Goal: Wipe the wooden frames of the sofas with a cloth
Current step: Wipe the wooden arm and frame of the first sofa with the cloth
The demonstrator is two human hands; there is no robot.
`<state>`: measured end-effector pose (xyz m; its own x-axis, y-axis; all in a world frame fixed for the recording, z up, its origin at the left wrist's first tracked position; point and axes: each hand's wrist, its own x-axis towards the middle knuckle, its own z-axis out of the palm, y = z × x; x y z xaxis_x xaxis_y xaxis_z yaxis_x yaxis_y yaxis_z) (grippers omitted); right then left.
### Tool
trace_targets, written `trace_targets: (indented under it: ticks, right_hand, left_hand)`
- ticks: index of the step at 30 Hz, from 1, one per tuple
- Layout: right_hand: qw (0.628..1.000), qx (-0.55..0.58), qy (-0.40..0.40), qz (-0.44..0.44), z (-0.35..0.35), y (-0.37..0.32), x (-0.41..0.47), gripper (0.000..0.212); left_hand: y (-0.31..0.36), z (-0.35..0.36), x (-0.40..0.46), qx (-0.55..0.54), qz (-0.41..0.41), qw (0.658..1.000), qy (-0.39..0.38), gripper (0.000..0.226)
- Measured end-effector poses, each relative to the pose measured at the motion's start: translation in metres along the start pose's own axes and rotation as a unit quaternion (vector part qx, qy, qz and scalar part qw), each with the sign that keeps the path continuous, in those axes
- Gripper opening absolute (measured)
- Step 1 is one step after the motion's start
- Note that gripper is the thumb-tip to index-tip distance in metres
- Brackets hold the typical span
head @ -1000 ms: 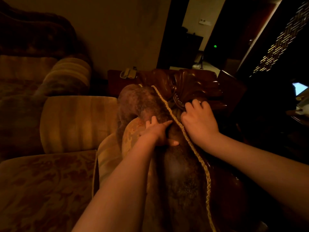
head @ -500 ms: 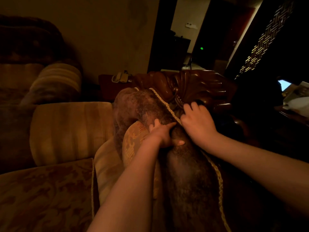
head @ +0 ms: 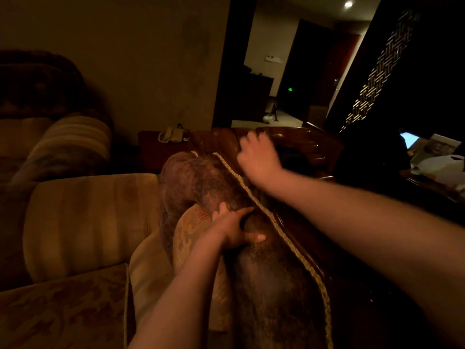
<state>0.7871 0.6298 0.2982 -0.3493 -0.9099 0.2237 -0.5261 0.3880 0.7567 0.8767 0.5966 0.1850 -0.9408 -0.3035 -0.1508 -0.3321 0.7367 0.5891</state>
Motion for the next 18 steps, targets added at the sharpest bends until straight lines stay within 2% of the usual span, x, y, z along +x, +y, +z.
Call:
trace_targets:
  ticks: [2, 5, 7, 9, 11, 15, 18]
  right_hand:
    - [0.999, 0.028, 0.013, 0.043, -0.017, 0.022, -0.001, 0.028]
    - [0.996, 0.065, -0.018, 0.056, -0.021, 0.021, -0.047, 0.024]
    - [0.992, 0.086, 0.001, 0.094, -0.020, 0.019, -0.085, 0.017]
    - [0.980, 0.109, 0.001, 0.166, -0.015, 0.032, -0.105, 0.020]
    - [0.974, 0.119, 0.030, 0.193, -0.010, 0.049, -0.116, 0.022]
    - [0.976, 0.125, 0.040, 0.174, -0.011, 0.041, -0.101, 0.011]
    - [0.987, 0.126, -0.001, 0.097, -0.015, 0.015, -0.068, 0.021]
  left_hand:
    - [0.002, -0.003, -0.003, -0.011, -0.002, 1.000, -0.004, 0.082]
    - [0.007, -0.006, -0.010, -0.012, -0.012, 1.000, -0.002, 0.082]
    - [0.010, -0.006, -0.013, -0.014, -0.021, 1.000, -0.003, 0.081]
    - [0.010, -0.007, -0.013, -0.018, -0.020, 1.000, -0.006, 0.081]
    - [0.009, -0.007, -0.012, -0.022, -0.017, 1.000, -0.013, 0.081]
    - [0.010, -0.008, -0.009, -0.014, -0.023, 1.000, -0.012, 0.083]
    - [0.012, -0.006, -0.013, 0.002, -0.030, 1.000, -0.004, 0.082]
